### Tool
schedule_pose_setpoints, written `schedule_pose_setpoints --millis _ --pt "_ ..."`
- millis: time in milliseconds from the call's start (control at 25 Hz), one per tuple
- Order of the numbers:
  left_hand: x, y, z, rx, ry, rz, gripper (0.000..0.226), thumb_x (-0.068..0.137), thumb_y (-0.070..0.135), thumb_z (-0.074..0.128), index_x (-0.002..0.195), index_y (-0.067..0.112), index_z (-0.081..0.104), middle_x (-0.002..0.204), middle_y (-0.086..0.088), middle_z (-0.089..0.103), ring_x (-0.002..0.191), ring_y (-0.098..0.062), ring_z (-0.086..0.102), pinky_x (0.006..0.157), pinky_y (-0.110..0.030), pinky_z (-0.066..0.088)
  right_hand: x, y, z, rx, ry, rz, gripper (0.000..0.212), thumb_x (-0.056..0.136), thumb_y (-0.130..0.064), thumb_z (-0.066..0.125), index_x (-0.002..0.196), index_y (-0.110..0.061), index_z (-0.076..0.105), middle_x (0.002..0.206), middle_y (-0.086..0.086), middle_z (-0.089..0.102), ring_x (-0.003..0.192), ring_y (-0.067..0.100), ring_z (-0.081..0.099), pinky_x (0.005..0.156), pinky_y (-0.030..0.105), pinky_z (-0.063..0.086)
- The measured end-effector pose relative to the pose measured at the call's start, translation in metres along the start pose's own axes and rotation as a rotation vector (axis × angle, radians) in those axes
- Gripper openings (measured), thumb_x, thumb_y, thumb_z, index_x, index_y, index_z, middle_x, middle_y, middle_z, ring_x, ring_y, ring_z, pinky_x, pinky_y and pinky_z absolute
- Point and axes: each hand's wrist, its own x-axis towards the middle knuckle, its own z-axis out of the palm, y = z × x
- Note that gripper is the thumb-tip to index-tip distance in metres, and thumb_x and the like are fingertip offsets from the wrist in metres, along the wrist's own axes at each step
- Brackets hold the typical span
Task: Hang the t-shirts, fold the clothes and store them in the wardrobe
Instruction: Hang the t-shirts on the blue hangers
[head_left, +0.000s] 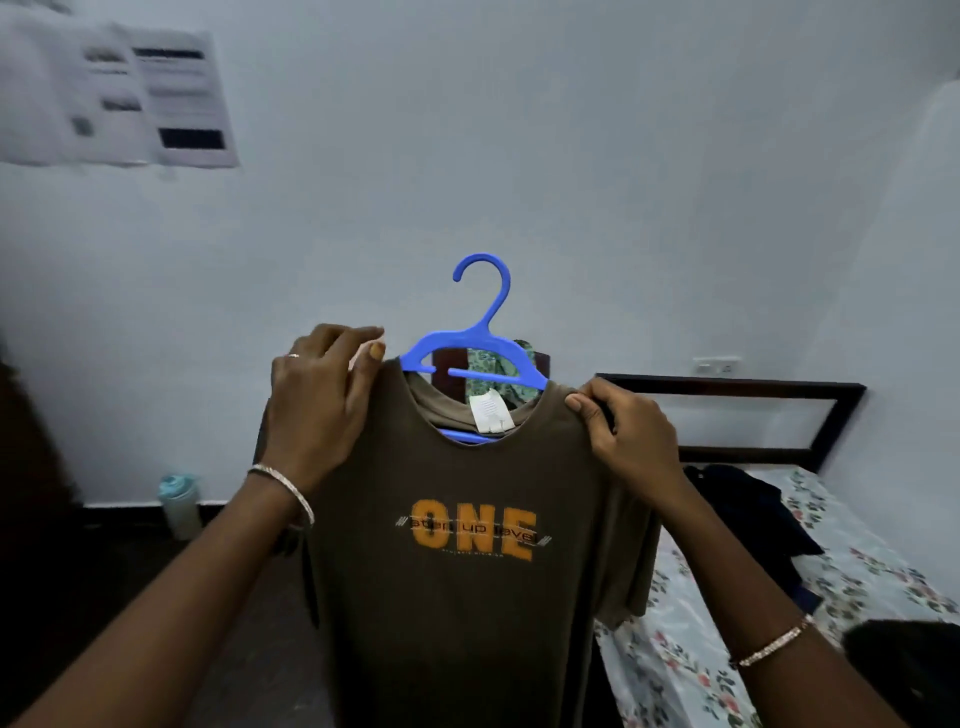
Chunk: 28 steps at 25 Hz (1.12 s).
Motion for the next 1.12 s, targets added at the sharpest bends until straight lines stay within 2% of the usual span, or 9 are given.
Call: schedule_pose_setpoints --millis 80,160,320,440,560,720,880,1000,1120 --pt "-0.025 -0.005 -0.014 0.080 0.100 0.018 0.036 0.102 0.035 0.045 0.129 0.019 0.063 0.125 -0.006 0.062 0.114 -0.028 0.058 0.096 -0.046 0.044 0.012 -0.018 0.019 0.063 -0.016 0.005 0.030 0.098 -0.048 0.048 0.086 -0.024 0.061 0.071 -0.008 0.061 0.074 0.018 0.058 0.060 0.033 0.041" --pt "-0.054 -0.016 -0.023 0.177 0.082 0.042 0.040 0.100 0.028 0.049 0.137 0.016 0.058 0.139 -0.008 0.055 0.129 -0.027 0.051 0.108 -0.045 0.039 0.026 -0.041 0.042 0.165 -0.052 -0.002 0.026 0.100 -0.041 0.054 0.083 -0.022 0.061 0.067 -0.007 0.059 0.070 0.018 0.058 0.060 0.034 0.042" --pt "-0.082 -0.063 -0.040 0.446 -0.091 -0.066 0.059 0.100 0.041 0.042 0.155 0.024 0.031 0.163 -0.005 0.024 0.152 -0.021 0.018 0.122 -0.049 0.018 0.057 -0.092 0.089 0.359 -0.133 -0.082 0.027 0.098 -0.035 0.059 0.072 -0.026 0.058 0.062 -0.006 0.058 0.060 0.010 0.055 0.057 0.035 0.041" --pt "-0.084 -0.109 -0.070 0.566 -0.090 -0.214 0.062 0.099 0.047 0.036 0.157 0.029 0.021 0.165 -0.004 0.019 0.153 -0.020 0.014 0.121 -0.053 0.016 0.076 -0.124 0.130 0.431 -0.153 -0.153 0.028 0.097 -0.041 0.058 0.078 -0.021 0.062 0.062 -0.005 0.062 0.058 0.013 0.058 0.055 0.040 0.046" --pt "-0.087 -0.147 -0.108 0.577 0.076 -0.372 0.062 0.098 0.042 0.041 0.156 0.026 0.025 0.160 -0.006 0.030 0.149 -0.024 0.026 0.119 -0.052 0.022 0.099 -0.163 0.173 0.462 -0.187 -0.189 0.030 0.093 -0.051 0.055 0.081 -0.024 0.064 0.066 -0.009 0.065 0.065 0.014 0.061 0.060 0.038 0.049" --pt "-0.072 -0.195 -0.165 0.680 0.254 -0.456 0.050 0.098 0.032 0.047 0.146 0.021 0.040 0.150 -0.008 0.042 0.138 -0.029 0.042 0.111 -0.054 0.033 0.127 -0.219 0.218 0.521 -0.267 -0.258 0.025 0.095 -0.046 0.060 0.083 -0.025 0.068 0.071 -0.011 0.069 0.072 0.012 0.064 0.064 0.038 0.052" --pt "-0.055 -0.245 -0.245 0.853 0.306 -0.513 0.031 0.098 0.026 0.057 0.129 0.022 0.058 0.130 -0.006 0.061 0.121 -0.029 0.055 0.100 -0.052 0.036 0.154 -0.283 0.263 0.634 -0.346 -0.376 0.024 0.095 -0.044 0.062 0.080 -0.026 0.068 0.071 -0.012 0.069 0.072 0.011 0.065 0.064 0.039 0.053" --pt "-0.061 -0.264 -0.300 0.826 0.325 -0.488 0.016 0.097 0.019 0.061 0.109 0.022 0.071 0.102 -0.002 0.073 0.095 -0.026 0.066 0.086 -0.045 0.042 0.167 -0.331 0.294 0.715 -0.424 -0.466 0.024 0.095 -0.044 0.062 0.078 -0.028 0.067 0.072 -0.012 0.069 0.074 0.012 0.066 0.065 0.042 0.054" --pt "-0.073 -0.280 -0.342 0.703 0.353 -0.567 0.014 0.098 0.014 0.059 0.101 0.016 0.072 0.095 -0.005 0.074 0.087 -0.027 0.066 0.077 -0.039 0.050 0.168 -0.374 0.319 0.776 -0.468 -0.541 0.022 0.095 -0.041 0.063 0.078 -0.028 0.068 0.073 -0.012 0.069 0.075 0.011 0.065 0.062 0.038 0.052"
